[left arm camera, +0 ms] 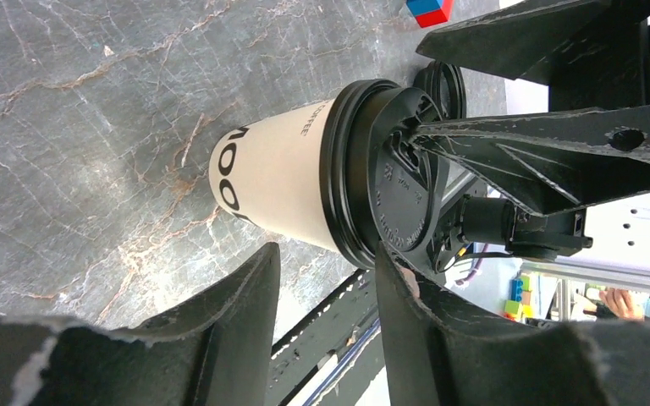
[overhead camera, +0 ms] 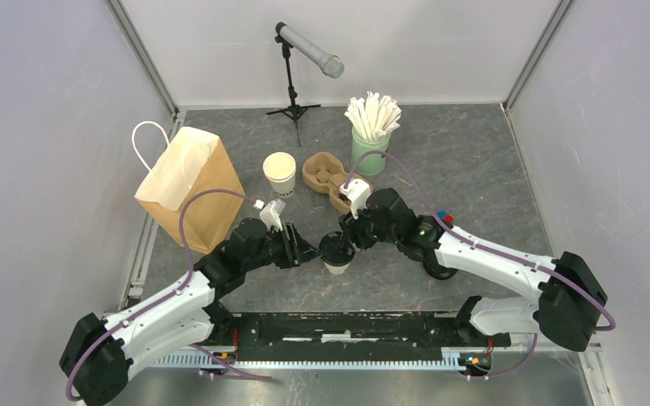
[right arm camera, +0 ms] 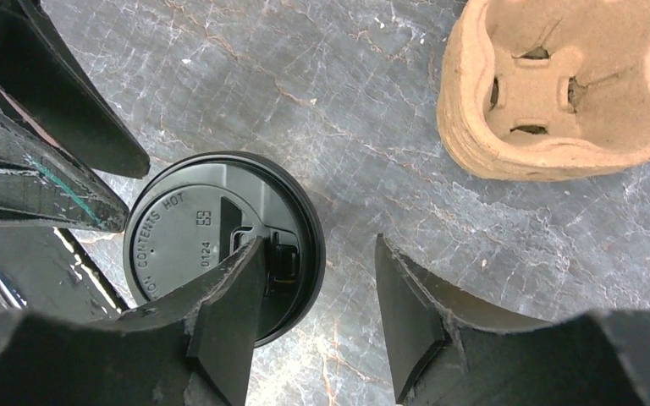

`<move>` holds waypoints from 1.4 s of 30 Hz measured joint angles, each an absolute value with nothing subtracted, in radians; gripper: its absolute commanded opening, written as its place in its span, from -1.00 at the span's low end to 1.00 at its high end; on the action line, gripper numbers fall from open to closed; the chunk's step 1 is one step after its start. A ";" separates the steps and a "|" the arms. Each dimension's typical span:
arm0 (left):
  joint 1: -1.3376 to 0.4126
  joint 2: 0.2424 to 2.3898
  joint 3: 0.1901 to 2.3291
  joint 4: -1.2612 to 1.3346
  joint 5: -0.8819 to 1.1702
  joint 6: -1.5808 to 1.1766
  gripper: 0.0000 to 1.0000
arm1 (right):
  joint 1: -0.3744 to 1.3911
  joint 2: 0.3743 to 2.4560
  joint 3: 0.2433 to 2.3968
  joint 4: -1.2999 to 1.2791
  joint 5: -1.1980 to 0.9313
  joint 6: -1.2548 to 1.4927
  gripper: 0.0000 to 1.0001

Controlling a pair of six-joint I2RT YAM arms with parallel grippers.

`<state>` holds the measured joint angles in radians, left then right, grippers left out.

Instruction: Pack the takeout coffee

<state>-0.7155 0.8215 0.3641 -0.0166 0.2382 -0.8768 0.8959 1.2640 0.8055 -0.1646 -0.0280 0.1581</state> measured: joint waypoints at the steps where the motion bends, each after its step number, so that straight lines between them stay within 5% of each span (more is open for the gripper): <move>1: -0.715 0.820 0.364 -0.020 0.238 -0.877 0.11 | 0.896 1.261 0.812 -0.183 -0.028 0.158 0.15; 6: -0.715 0.793 0.363 -0.030 0.236 -0.875 0.20 | 0.896 1.235 0.833 -0.249 -0.034 0.160 0.08; 19: -0.715 0.834 0.406 -0.048 0.208 -0.824 0.15 | 0.896 1.179 0.861 -0.215 -0.163 0.231 -0.74; 42: -0.715 0.880 0.406 0.005 0.193 -0.787 0.11 | 0.896 1.260 0.789 -0.063 -0.245 0.275 -0.78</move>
<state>-0.7155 0.8799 0.4065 0.0048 0.1928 -0.7868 0.8955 1.2602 0.7891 -0.0631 -0.2455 0.2752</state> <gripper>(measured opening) 0.556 0.111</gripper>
